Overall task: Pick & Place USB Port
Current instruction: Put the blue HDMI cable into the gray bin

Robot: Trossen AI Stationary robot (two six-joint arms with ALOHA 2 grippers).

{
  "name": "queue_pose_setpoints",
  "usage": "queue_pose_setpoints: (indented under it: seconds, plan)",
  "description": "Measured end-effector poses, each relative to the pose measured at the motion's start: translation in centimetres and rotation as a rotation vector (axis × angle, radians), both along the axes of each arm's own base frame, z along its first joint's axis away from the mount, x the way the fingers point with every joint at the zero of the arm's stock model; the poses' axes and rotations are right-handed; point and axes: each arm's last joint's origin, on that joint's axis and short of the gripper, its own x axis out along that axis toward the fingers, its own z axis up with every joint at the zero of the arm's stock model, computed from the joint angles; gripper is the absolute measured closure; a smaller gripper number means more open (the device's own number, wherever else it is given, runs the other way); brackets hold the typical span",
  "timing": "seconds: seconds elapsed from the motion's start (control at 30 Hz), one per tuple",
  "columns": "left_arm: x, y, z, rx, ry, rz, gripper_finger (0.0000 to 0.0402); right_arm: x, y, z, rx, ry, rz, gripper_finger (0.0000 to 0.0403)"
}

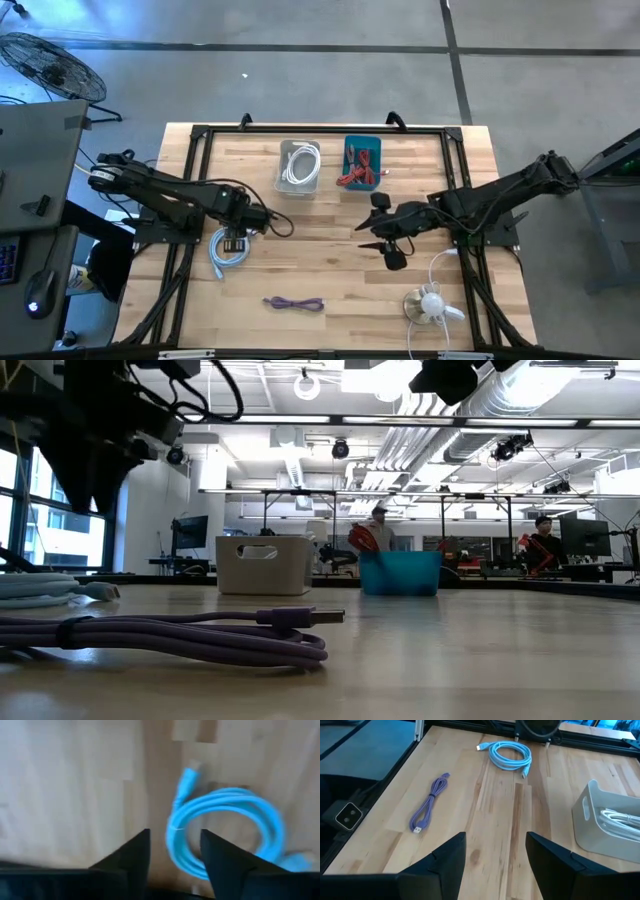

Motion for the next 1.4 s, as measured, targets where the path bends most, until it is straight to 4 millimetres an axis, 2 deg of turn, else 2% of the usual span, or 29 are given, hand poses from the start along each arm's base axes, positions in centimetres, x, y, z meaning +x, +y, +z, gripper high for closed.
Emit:
queue_pose_setpoints:
  seconds: [0.1,0.17,0.27,0.53,0.7,0.83,1.03,1.4]
  plan:
    - [-0.1,0.2,-0.3,0.050,-0.010,0.047,0.0198,0.0,0.0,0.0,-0.001,0.000,-0.002,0.0204]
    - [-0.2,0.1,-0.5,0.030,-0.019,0.152,0.0181,0.0,0.0,0.0,-0.002,0.000,-0.002,0.0204]
    - [-0.2,-0.1,-0.6,-0.038,-0.007,0.221,0.0170,0.0,0.0,0.0,-0.002,0.000,-0.003,0.0204]
    - [-0.1,-0.7,-0.6,-0.240,0.025,0.419,0.0167,0.2,0.0,-0.4,-0.008,0.023,-0.003,0.0204]
    - [0.6,-1.2,-0.6,-0.298,-0.032,0.450,0.0167,0.7,0.2,-1.2,-0.022,0.053,0.000,0.0204]
    - [0.9,-2.2,-1.2,-0.342,0.019,0.446,0.0167,0.8,0.2,-1.4,-0.029,0.059,-0.002,0.0204]
    - [0.9,-2.8,-2.3,-0.294,0.104,0.493,0.0167,0.8,0.2,-1.3,-0.043,0.054,0.007,0.0204]
    - [2.2,-3.3,-4.9,-0.264,0.200,0.521,0.0167,0.8,0.2,-1.3,-0.038,0.049,0.011,0.0204]
